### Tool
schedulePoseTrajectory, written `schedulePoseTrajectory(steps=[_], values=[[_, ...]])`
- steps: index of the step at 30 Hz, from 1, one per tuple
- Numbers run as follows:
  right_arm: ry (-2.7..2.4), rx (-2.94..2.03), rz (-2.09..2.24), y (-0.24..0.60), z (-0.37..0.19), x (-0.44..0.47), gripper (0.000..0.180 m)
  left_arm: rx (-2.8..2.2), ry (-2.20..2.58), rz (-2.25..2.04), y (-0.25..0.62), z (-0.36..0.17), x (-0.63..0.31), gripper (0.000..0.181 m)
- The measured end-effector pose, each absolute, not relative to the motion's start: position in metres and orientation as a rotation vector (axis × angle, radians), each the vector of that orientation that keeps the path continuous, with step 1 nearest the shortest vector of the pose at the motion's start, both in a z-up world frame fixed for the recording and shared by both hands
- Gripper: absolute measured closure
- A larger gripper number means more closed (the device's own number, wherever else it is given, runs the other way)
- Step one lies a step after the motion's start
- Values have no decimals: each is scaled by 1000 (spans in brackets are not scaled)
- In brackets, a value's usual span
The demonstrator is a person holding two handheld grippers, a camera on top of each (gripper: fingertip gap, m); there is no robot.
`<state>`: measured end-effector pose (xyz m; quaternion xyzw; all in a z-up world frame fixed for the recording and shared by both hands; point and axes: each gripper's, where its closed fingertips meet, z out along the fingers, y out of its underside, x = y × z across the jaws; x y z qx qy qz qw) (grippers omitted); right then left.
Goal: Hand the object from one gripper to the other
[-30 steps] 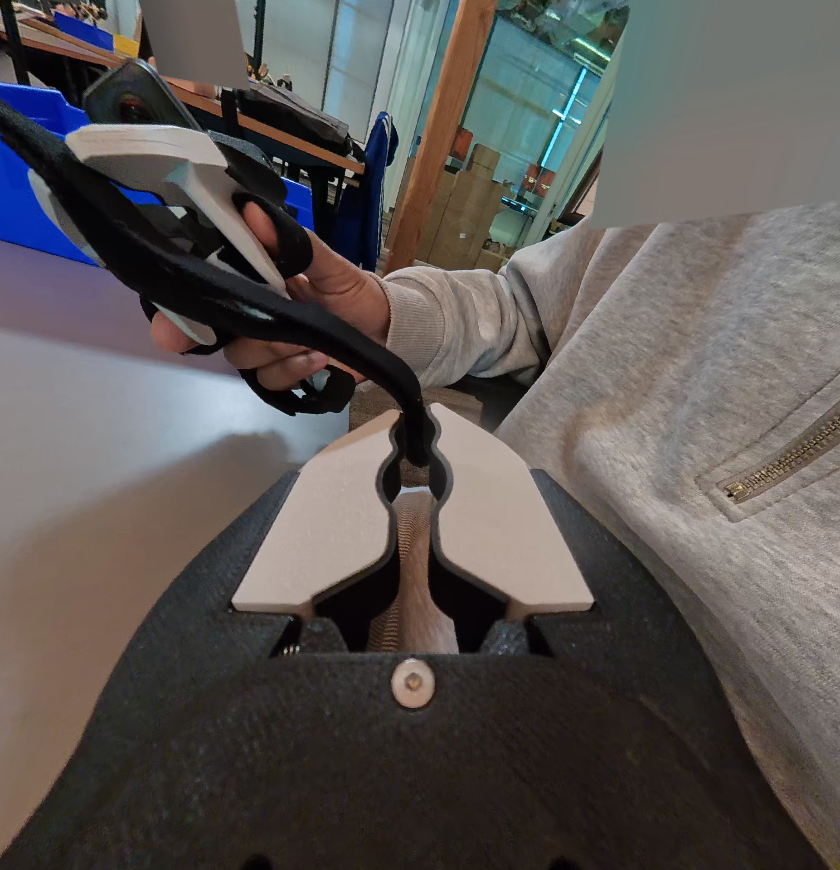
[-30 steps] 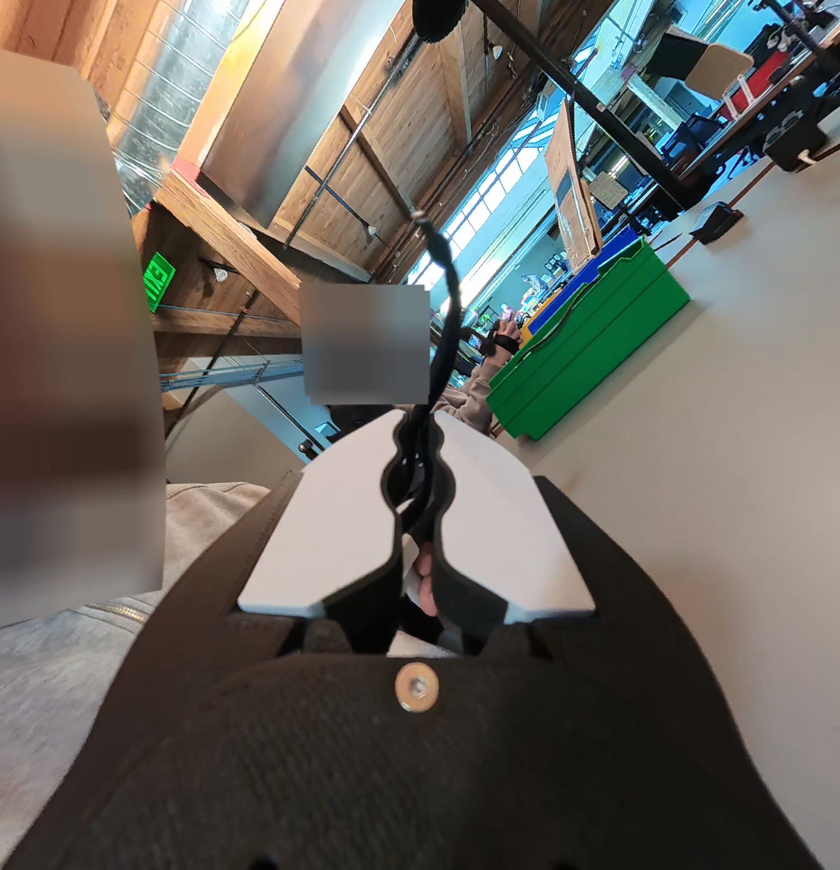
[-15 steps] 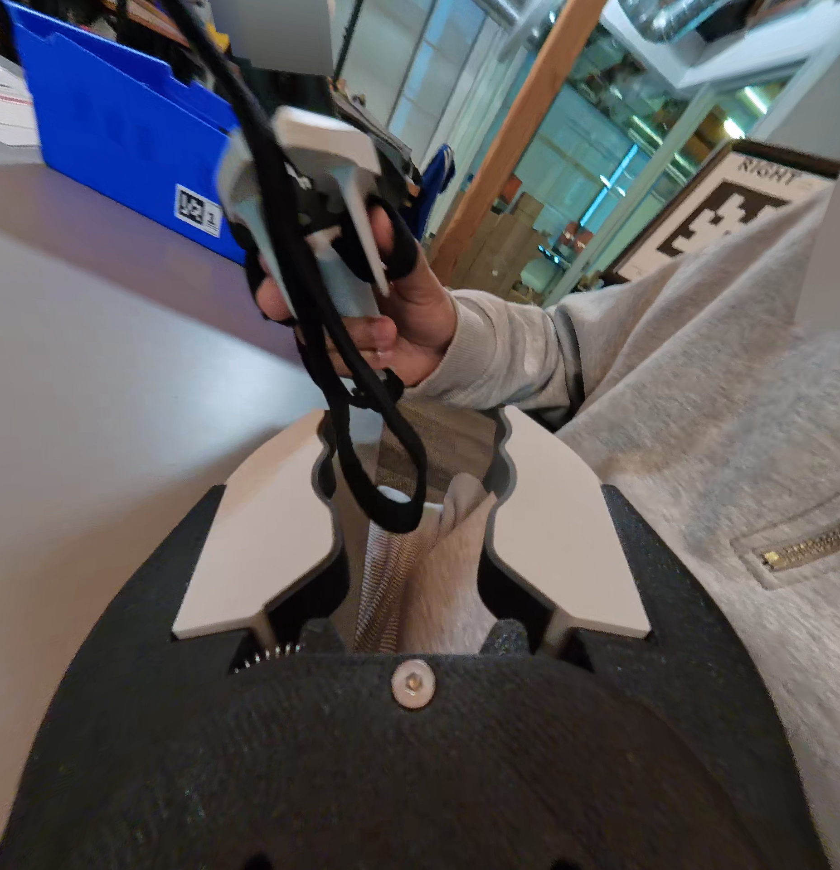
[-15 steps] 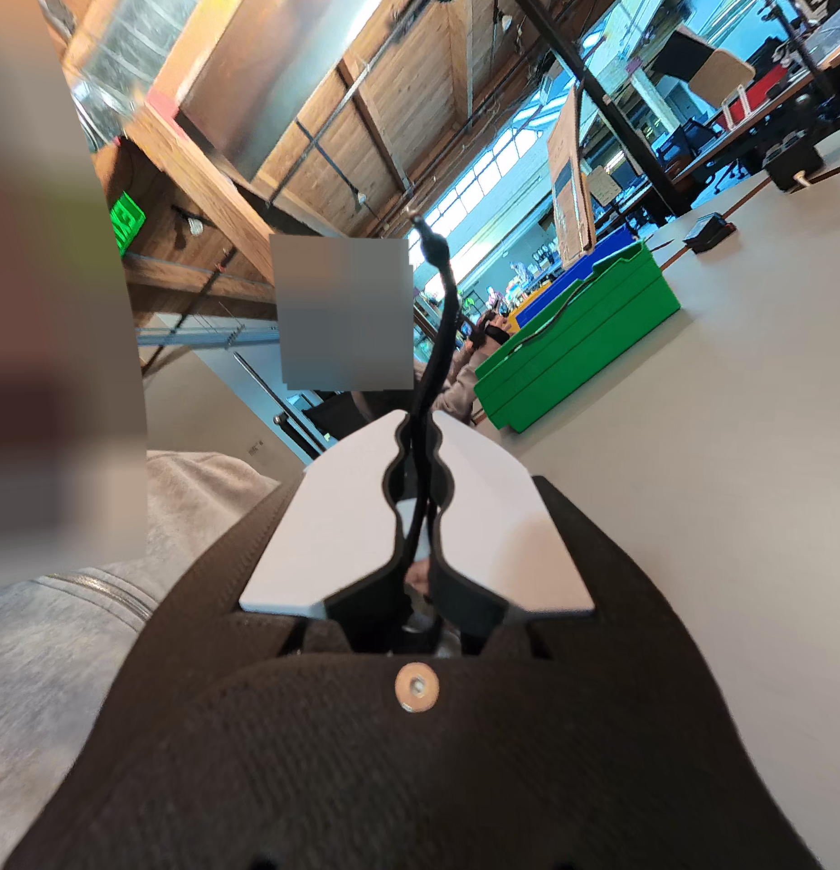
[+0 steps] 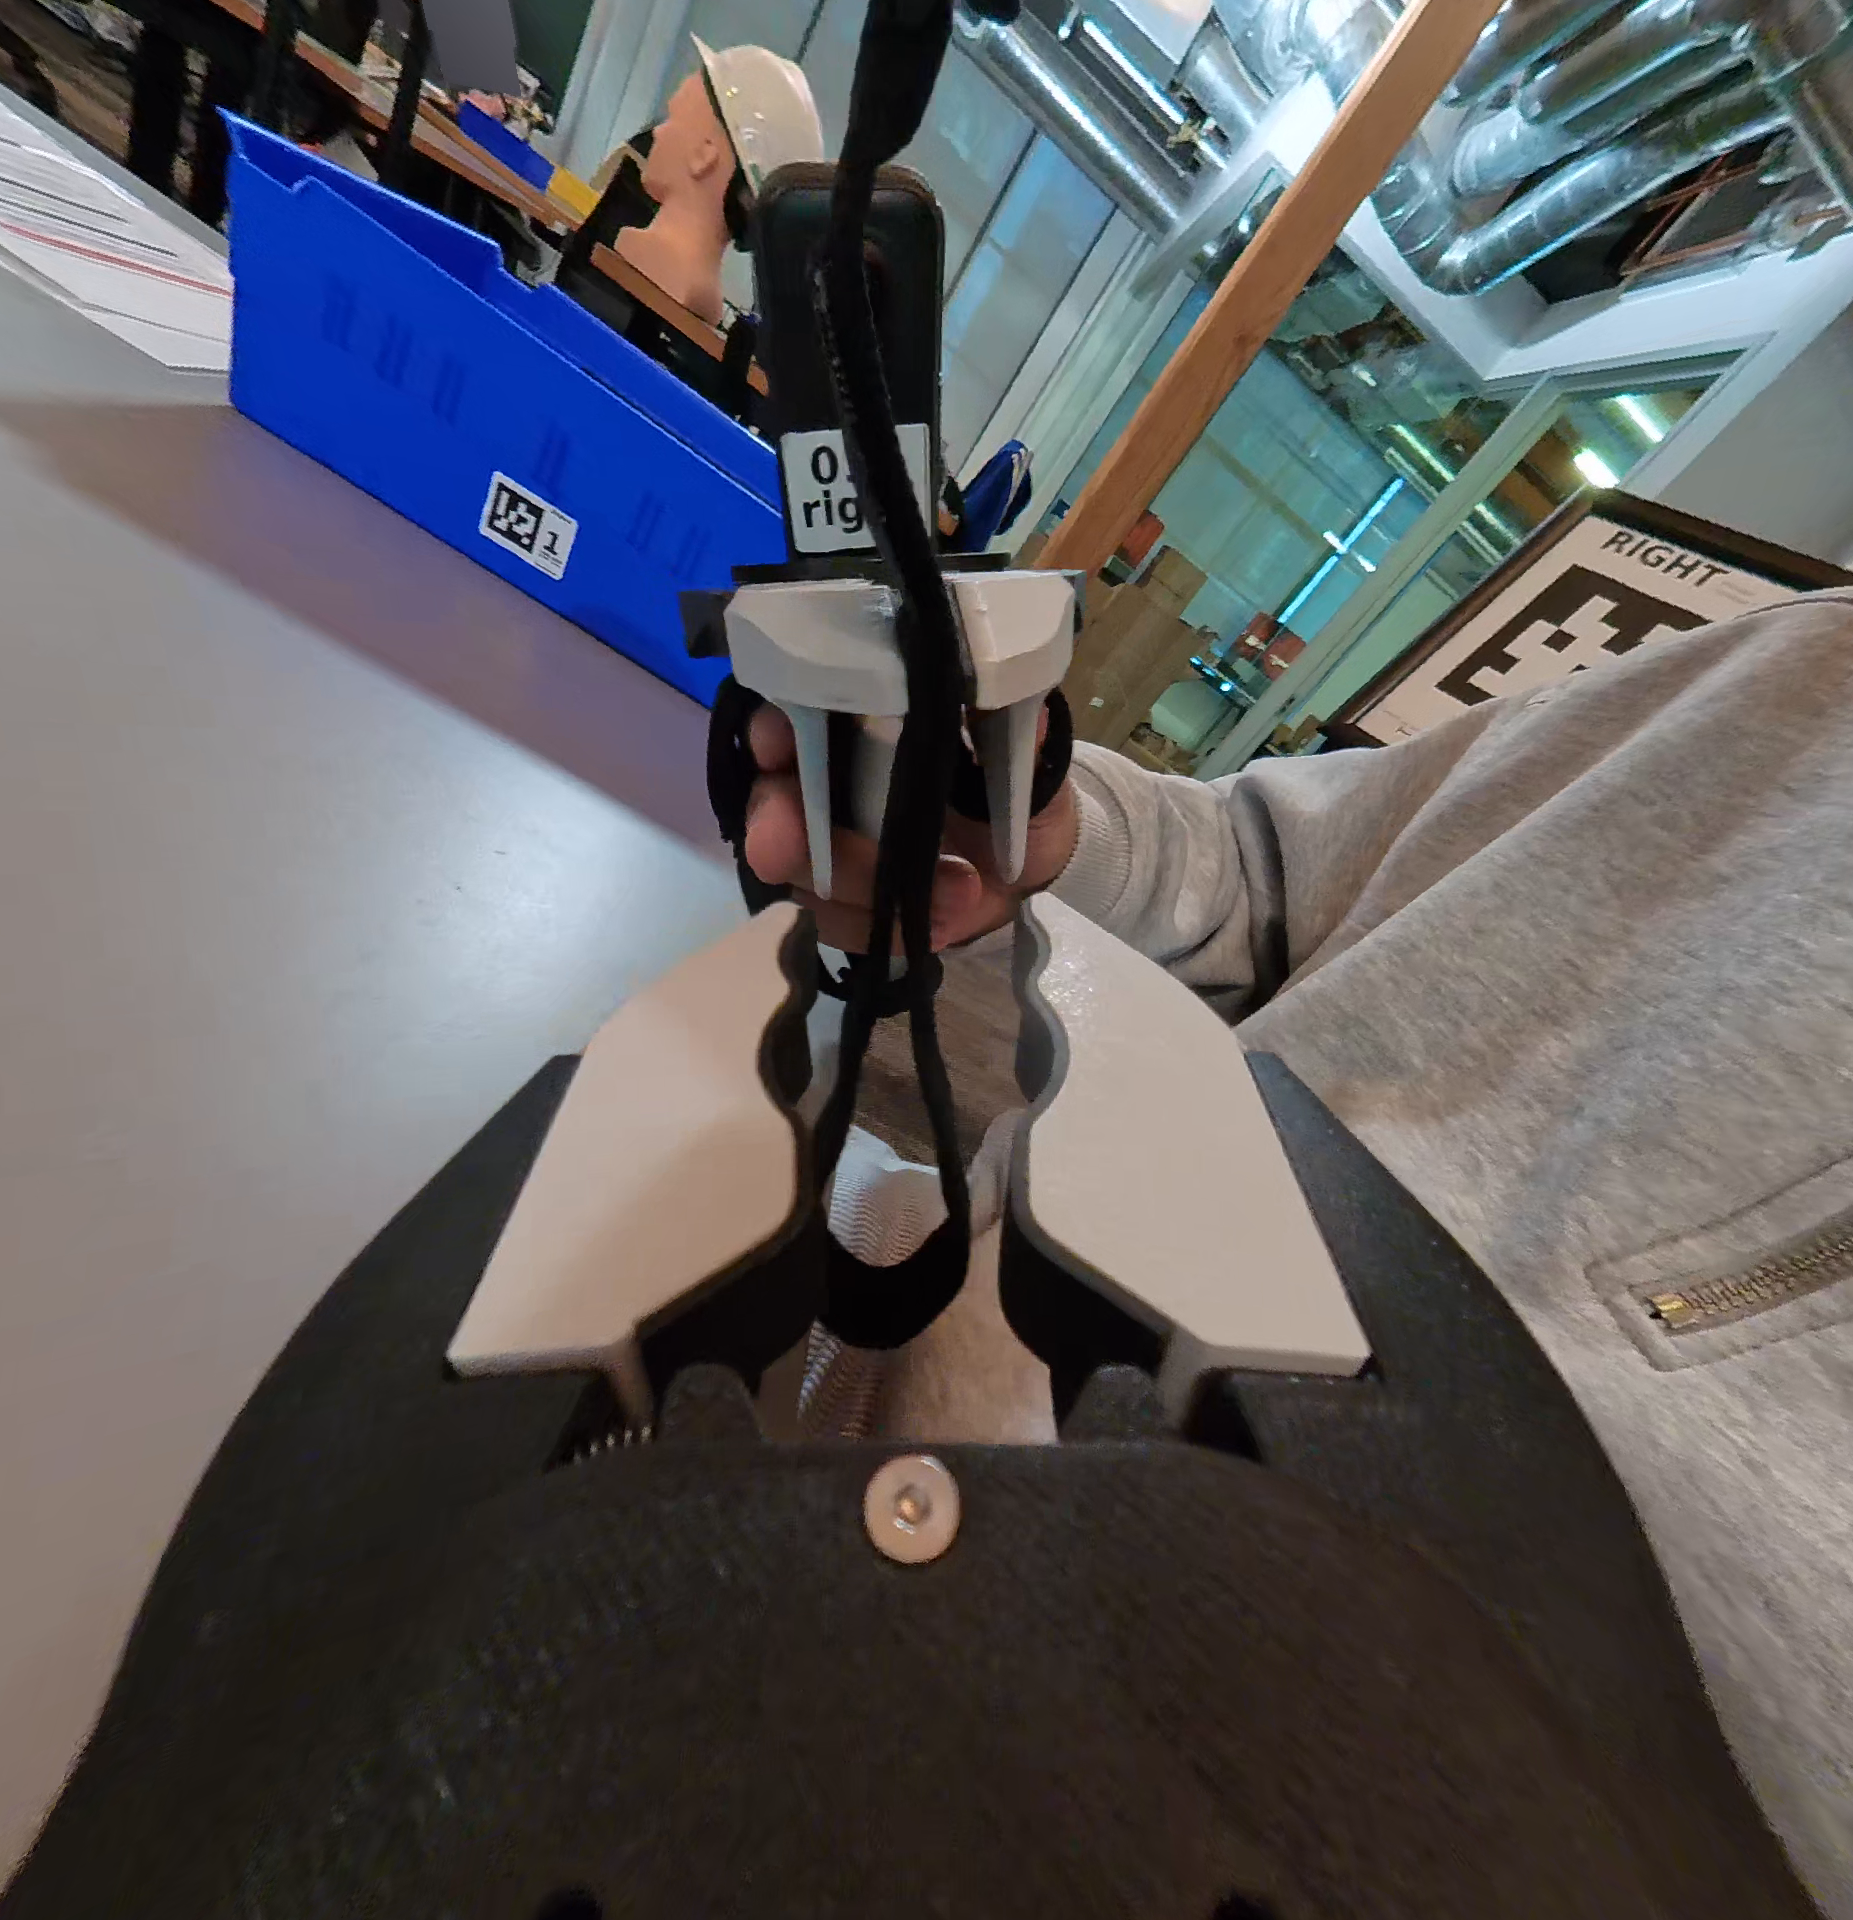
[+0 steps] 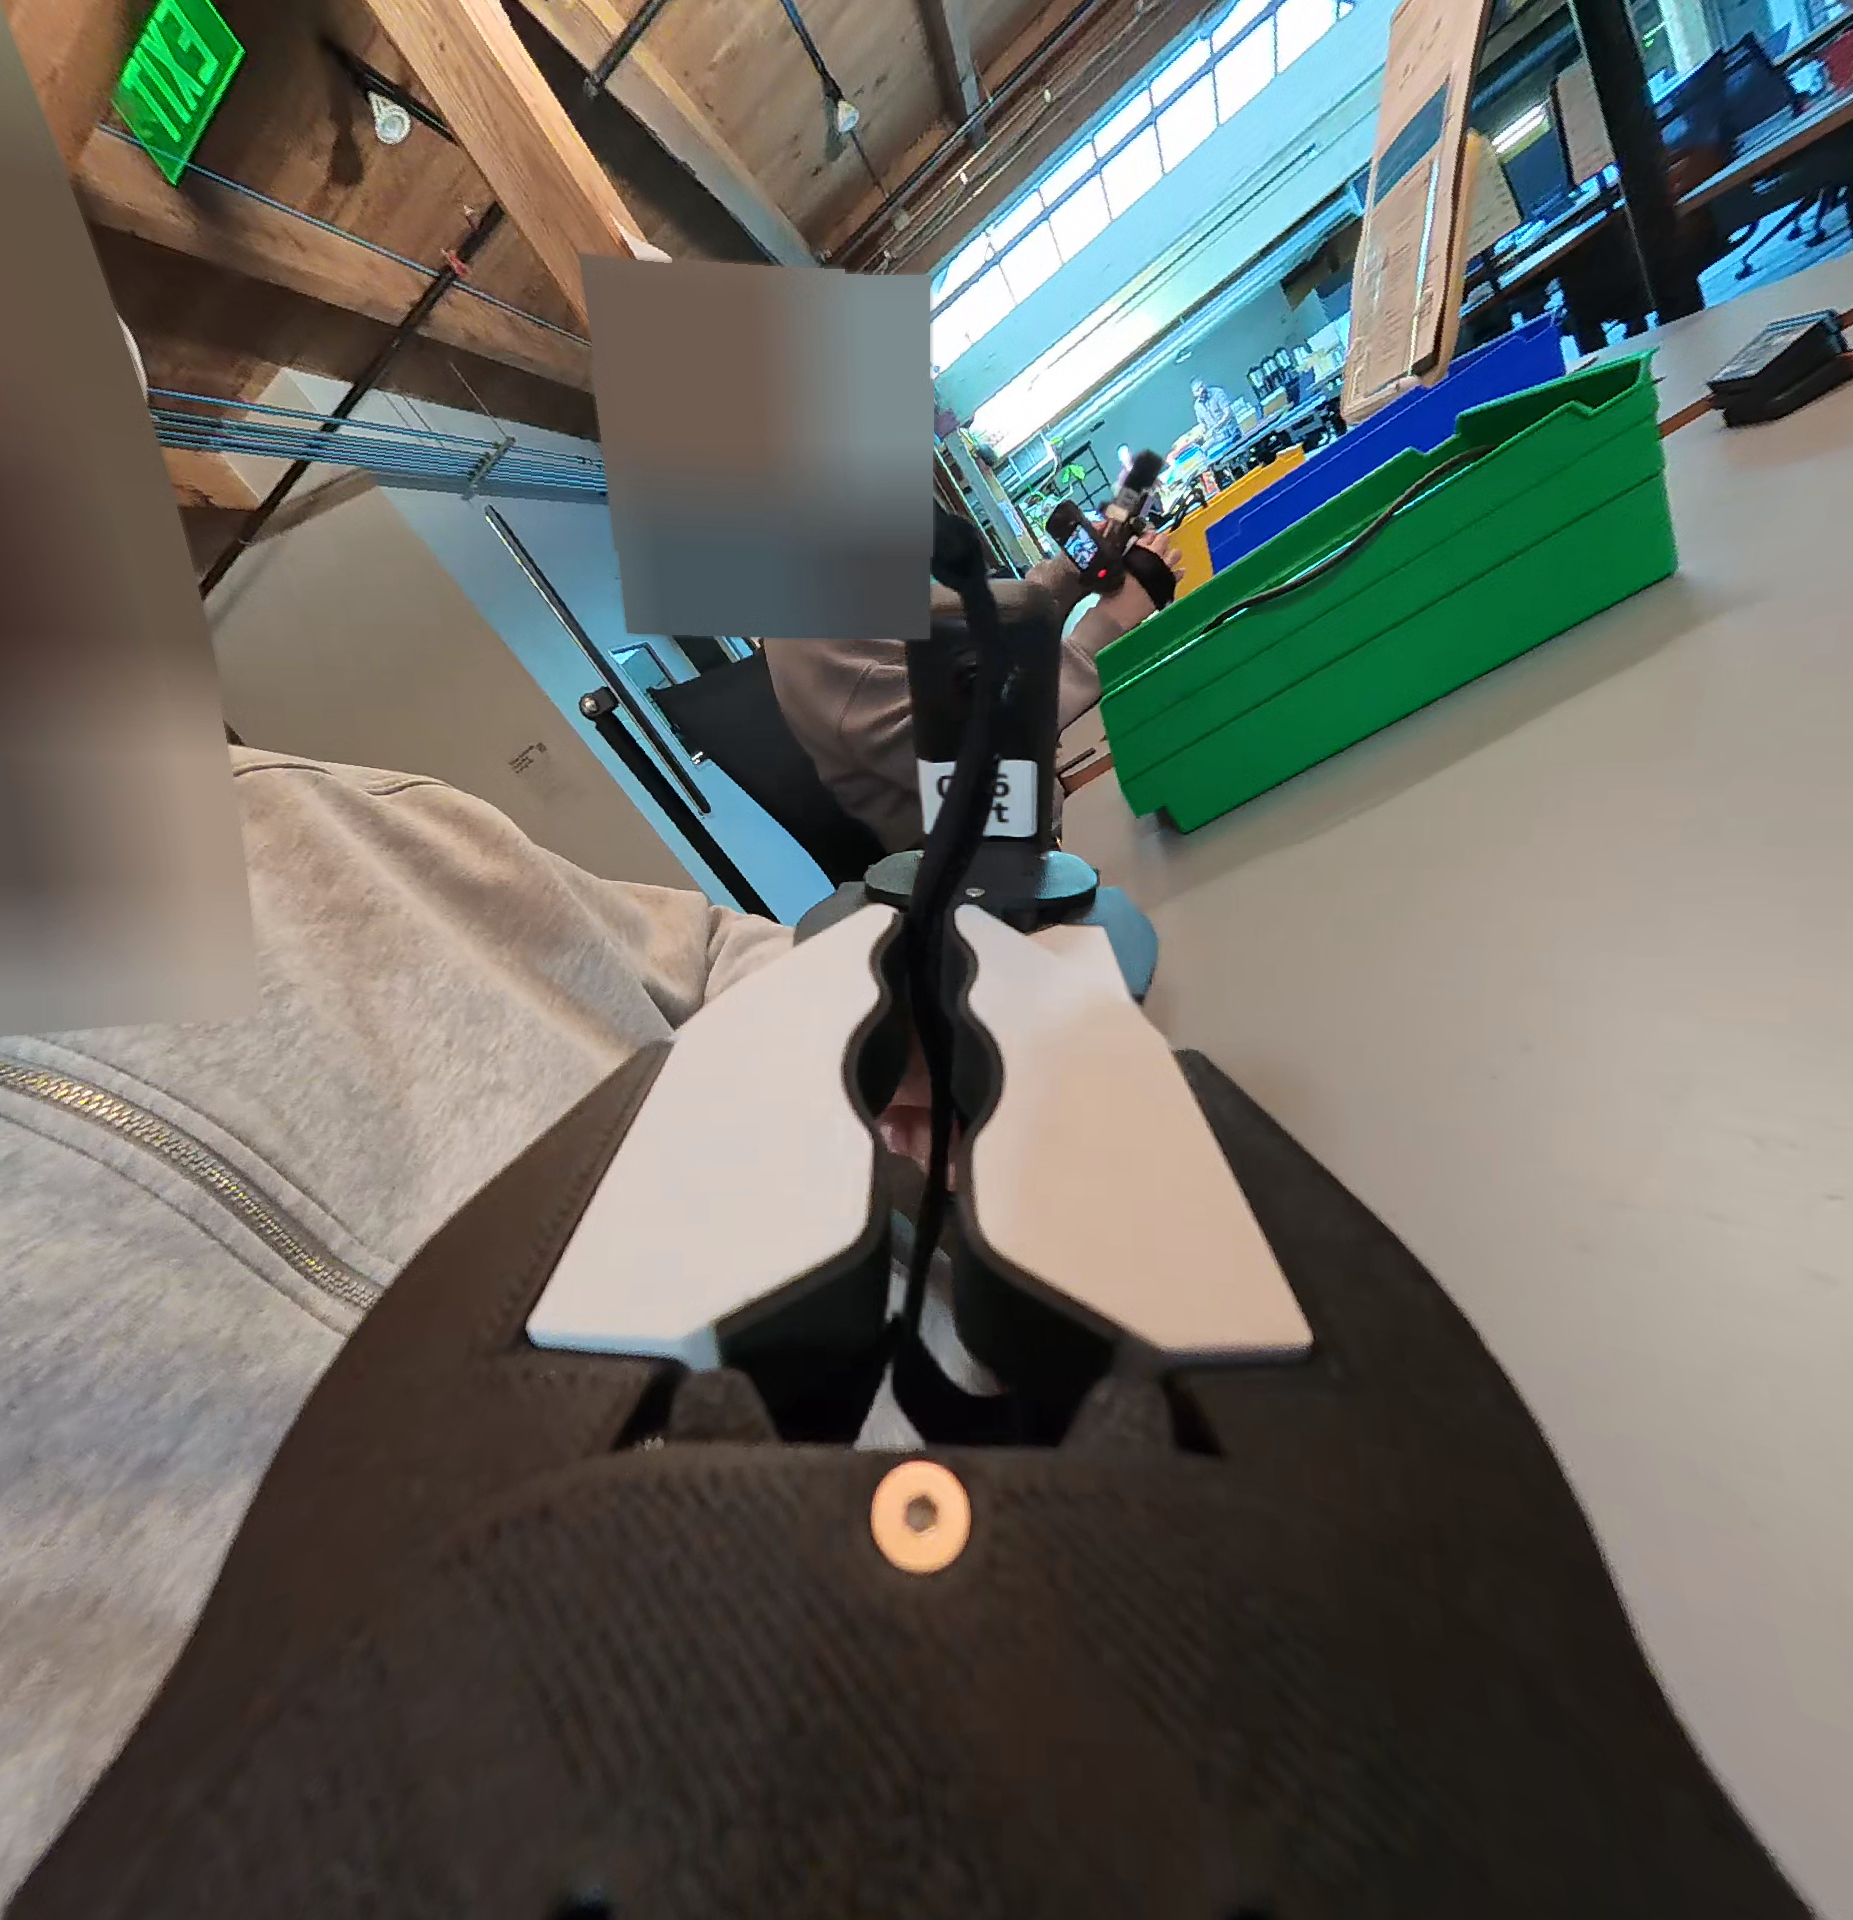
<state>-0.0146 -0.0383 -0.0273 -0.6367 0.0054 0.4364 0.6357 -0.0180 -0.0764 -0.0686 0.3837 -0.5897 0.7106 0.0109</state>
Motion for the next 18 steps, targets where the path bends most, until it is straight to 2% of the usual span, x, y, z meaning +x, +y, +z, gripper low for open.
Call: schedulePoseTrajectory(steps=[5,8,11,18], values=[[5,-1458,1042,-39,-29,-19,174,1174,-1752,2245,-75,-63,-19,153],[-11,-1465,1049,-38,-30,-24,173,1156,-1769,2251,-74,-62,-21,174],[-12,-1460,1045,-38,-28,-24,172,1150,-1819,2262,-73,-61,-21,175],[77,-1411,1045,-35,-26,-9,139,1182,-1754,2304,-65,-57,-18,175]])
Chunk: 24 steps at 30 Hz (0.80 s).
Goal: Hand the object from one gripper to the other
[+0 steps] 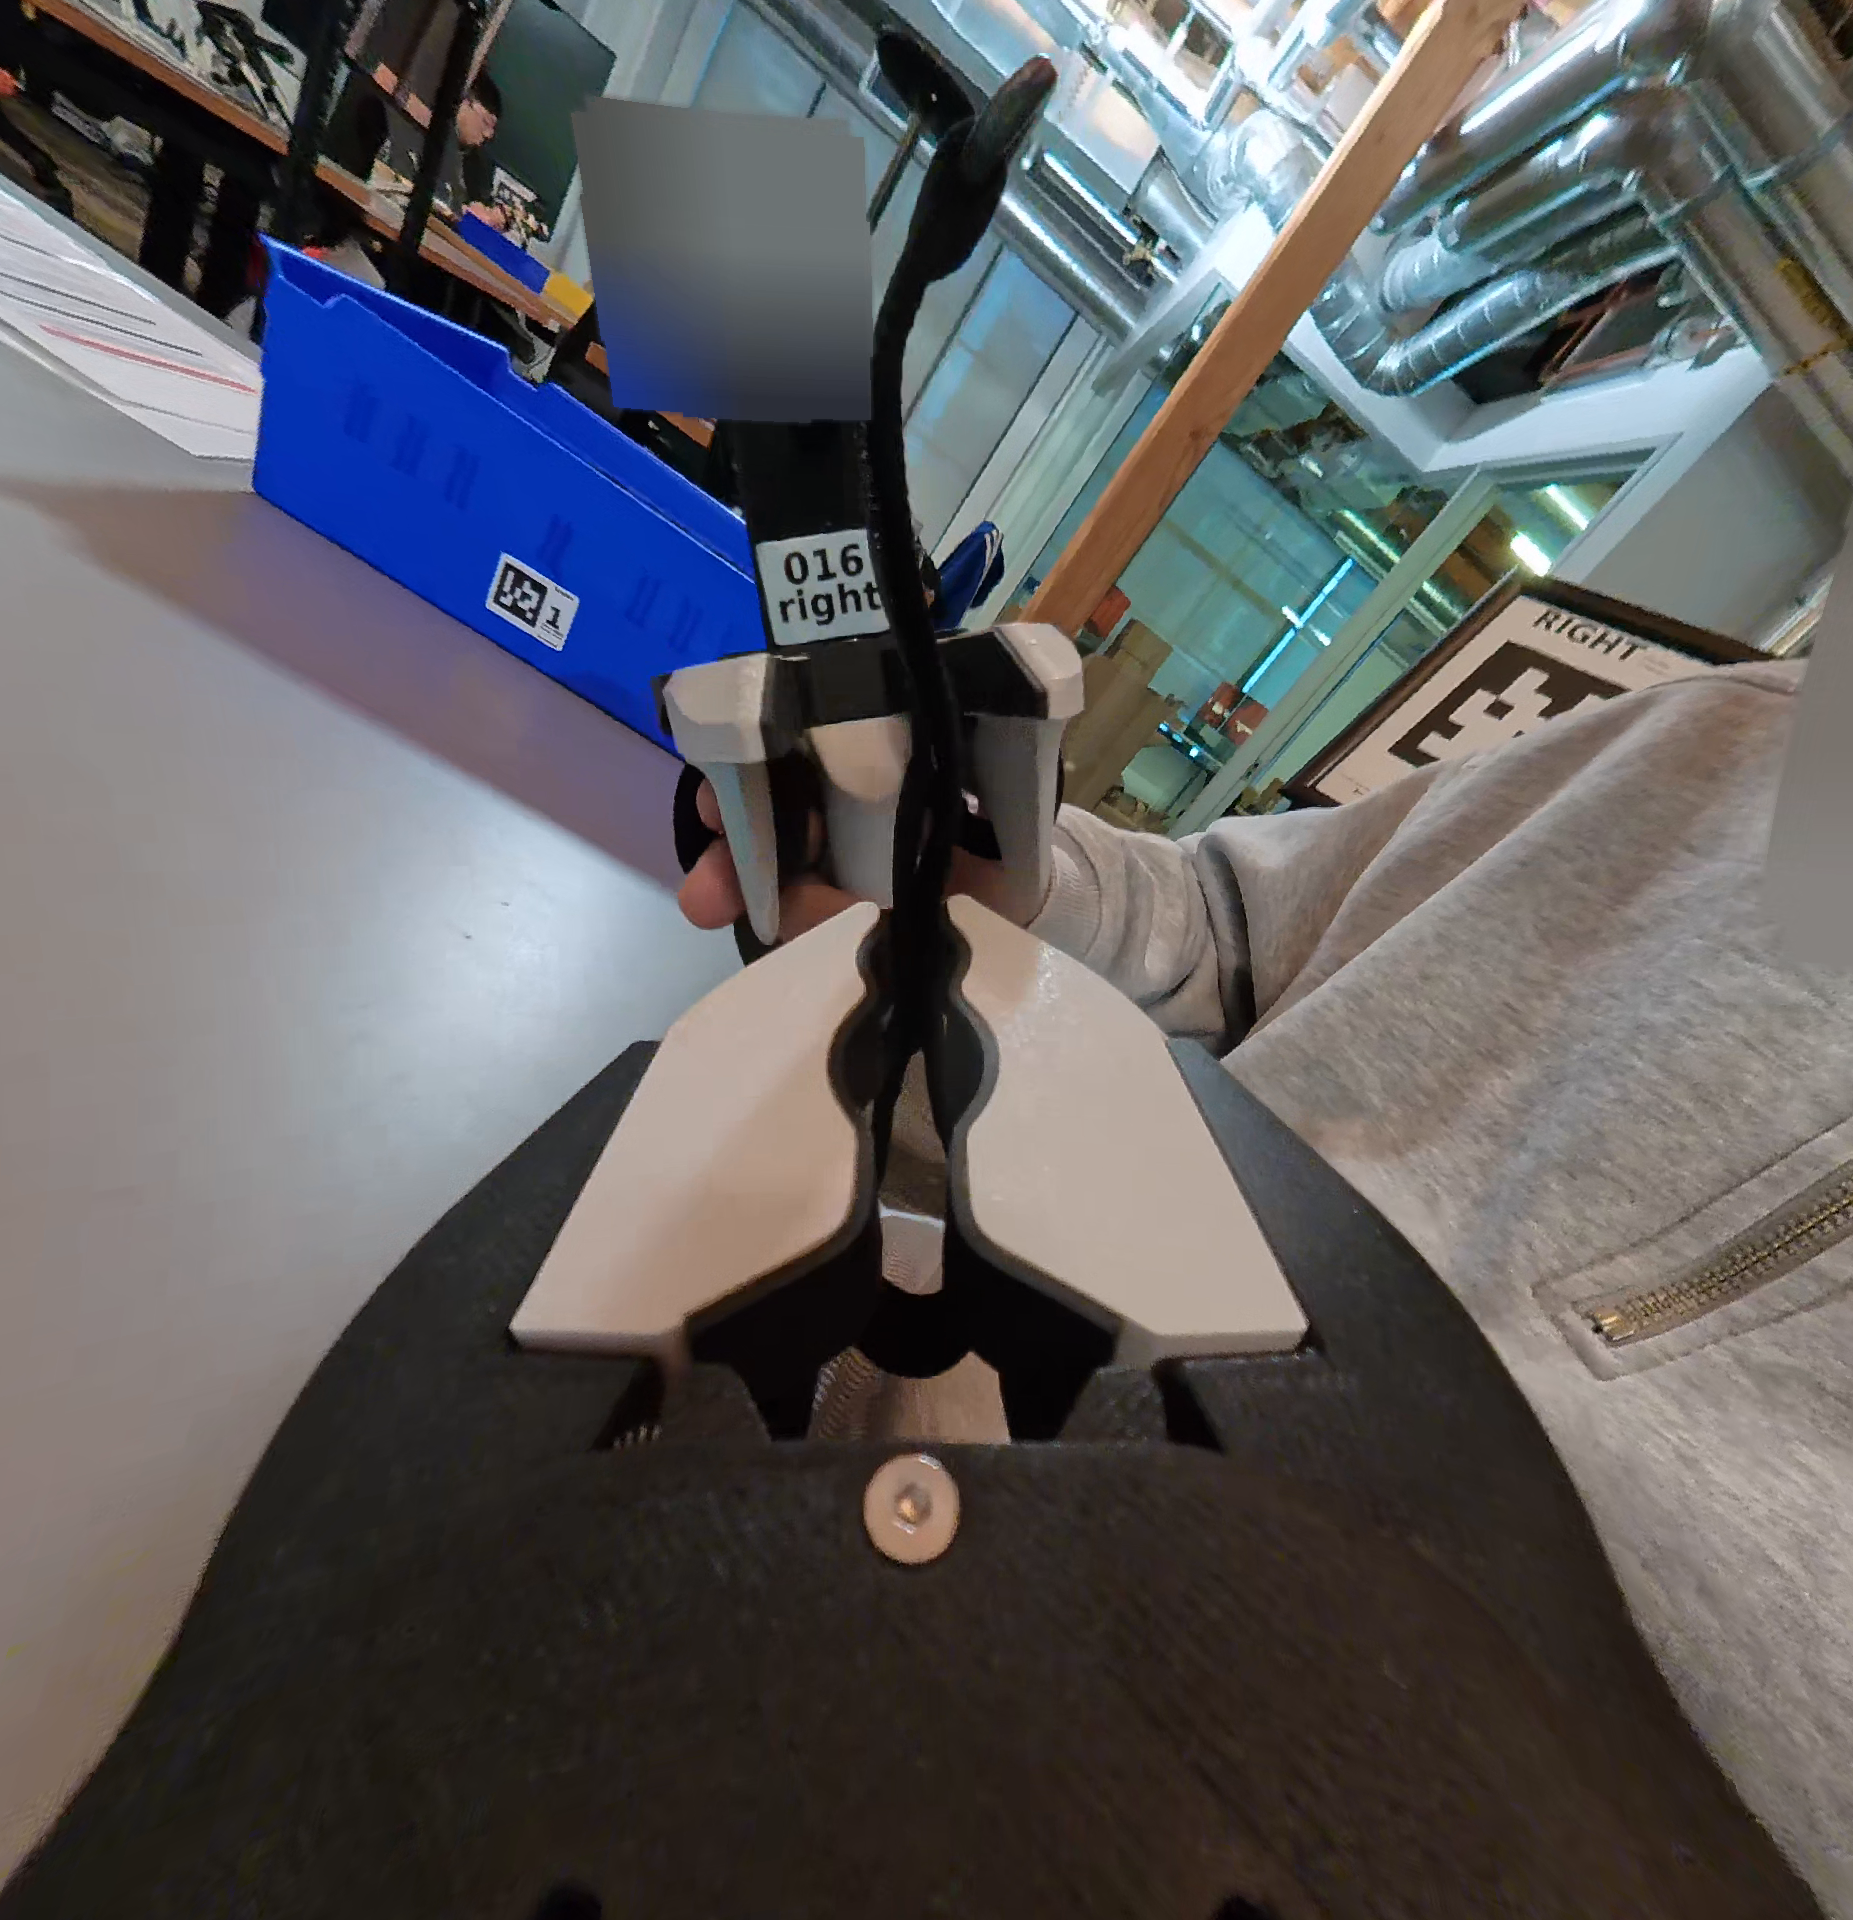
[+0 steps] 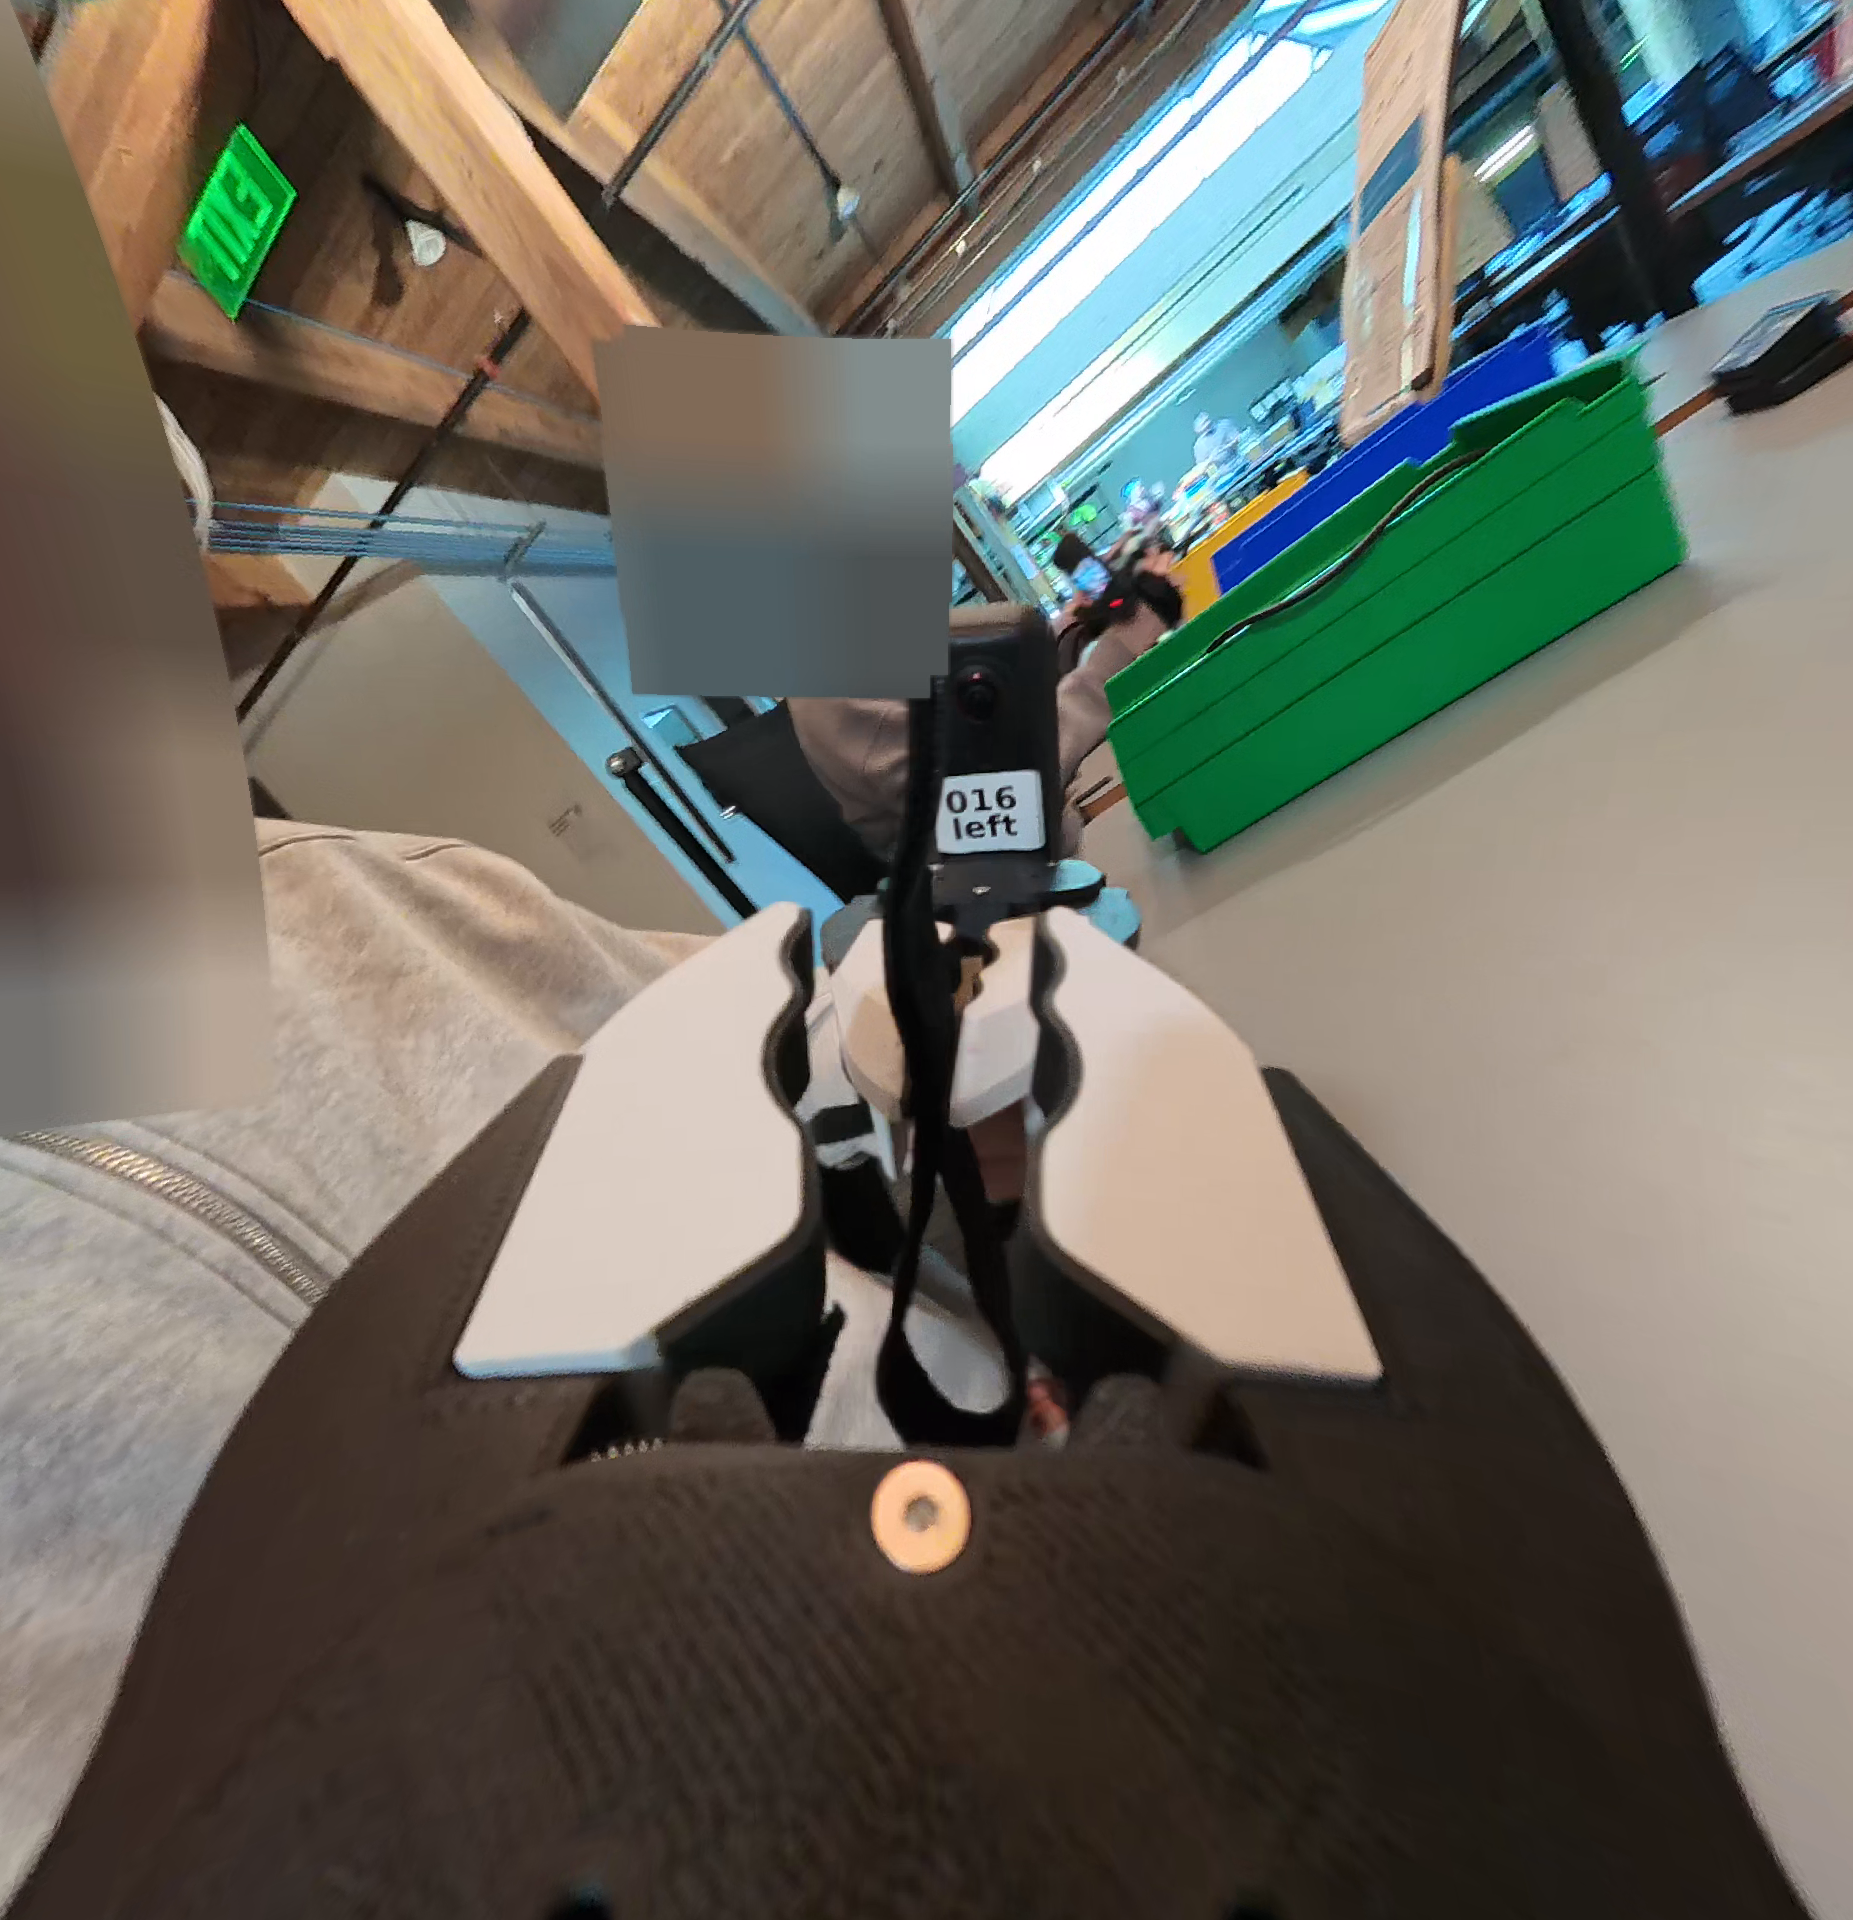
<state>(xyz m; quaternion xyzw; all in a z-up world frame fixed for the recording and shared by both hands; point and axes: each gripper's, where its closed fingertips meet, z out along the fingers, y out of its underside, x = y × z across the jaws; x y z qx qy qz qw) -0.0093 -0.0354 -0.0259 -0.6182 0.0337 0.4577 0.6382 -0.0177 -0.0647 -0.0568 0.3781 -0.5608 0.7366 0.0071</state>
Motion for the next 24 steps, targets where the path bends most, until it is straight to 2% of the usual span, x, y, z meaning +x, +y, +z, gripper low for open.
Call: schedulePoseTrajectory(steps=[6,13,24], values=[[-19,-1446,714,-39,-24,6,119,1258,-1583,2277,-54,-60,-12,175],[-310,-1463,224,-46,-16,0,110,1272,-1525,2159,-60,-71,-13,175],[-543,-1547,106,-46,-39,-20,93,1215,-1432,2053,-69,-74,-20,175]])
